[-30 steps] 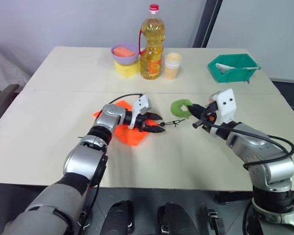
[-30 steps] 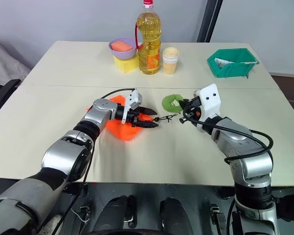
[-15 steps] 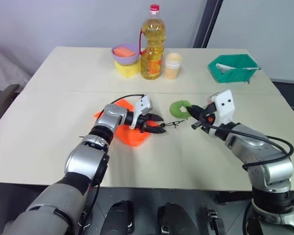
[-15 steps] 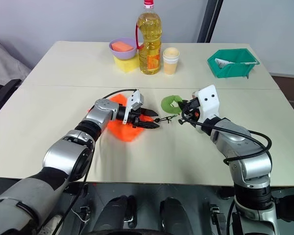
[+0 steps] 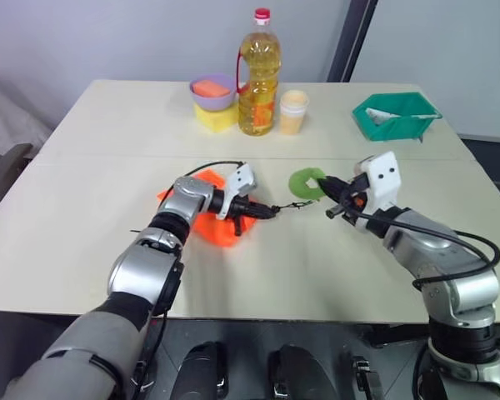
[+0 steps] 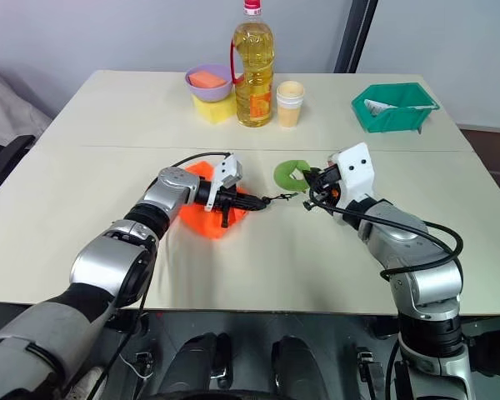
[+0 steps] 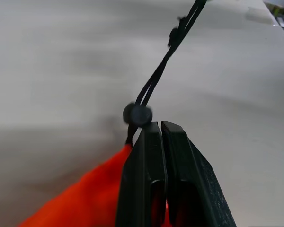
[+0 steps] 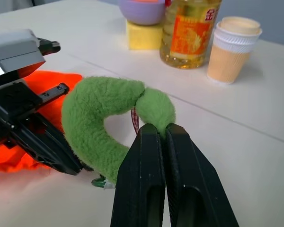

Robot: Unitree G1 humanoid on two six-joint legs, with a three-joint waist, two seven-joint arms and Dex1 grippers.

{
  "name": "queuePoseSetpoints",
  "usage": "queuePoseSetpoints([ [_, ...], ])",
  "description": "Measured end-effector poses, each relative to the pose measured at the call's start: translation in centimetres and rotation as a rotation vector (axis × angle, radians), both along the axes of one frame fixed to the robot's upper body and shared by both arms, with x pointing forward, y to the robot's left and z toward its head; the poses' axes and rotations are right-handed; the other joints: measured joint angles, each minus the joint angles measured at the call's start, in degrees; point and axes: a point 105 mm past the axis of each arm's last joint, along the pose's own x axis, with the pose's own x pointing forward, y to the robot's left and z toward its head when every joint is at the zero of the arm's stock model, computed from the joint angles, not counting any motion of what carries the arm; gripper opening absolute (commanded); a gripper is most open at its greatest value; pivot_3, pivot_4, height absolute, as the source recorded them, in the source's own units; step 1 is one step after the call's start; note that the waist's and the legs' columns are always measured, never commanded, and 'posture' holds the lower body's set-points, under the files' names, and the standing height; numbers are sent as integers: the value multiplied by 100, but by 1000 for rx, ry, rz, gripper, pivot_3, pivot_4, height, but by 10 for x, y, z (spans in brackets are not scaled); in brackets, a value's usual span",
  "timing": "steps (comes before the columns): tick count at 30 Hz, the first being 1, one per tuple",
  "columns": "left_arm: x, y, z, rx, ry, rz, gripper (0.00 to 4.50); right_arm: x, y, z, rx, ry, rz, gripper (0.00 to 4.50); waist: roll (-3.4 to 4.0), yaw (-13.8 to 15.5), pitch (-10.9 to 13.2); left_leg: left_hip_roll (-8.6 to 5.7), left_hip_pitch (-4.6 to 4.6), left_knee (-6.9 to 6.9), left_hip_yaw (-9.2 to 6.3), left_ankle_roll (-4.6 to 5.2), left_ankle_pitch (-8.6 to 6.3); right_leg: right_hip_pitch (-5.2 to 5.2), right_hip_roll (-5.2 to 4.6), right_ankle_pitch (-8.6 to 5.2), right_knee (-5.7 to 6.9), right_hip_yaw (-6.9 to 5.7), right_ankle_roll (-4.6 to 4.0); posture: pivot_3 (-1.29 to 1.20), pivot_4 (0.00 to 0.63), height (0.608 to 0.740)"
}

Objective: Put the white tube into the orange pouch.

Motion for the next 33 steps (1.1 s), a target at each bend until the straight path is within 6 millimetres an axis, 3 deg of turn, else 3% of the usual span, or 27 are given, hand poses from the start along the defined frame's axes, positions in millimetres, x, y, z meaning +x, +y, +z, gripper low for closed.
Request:
queuePoseSetpoints([
  [6,5,12,12,-40,-34,23,4174,0,-1,4,1,-19,4,0,0,3,0,0,-1,2,0,1,0,0,-1,0,0,0,0,0,150,737],
  [7,6,14,14,-44,-45,32,4474,0,-2,4,0,-24,5,0,0,4,0,0,-1,2,0,1,-1,0,-1,0,0,0,1,0,150,737],
  [16,9,19,17,-86,-134,76,4474,0,-3,7,-2,-33,13,0,0,6,0,0,-2,4,0,2,-1,1,-1,1,0,0,2,0,150,737],
  [33,4,-14,14,44,-218,-53,4474,0,0,12,-2,-51,19,0,0,7,0,-1,-7,7,1,5,-3,-3,0,2,0,-1,3,0,150,737],
])
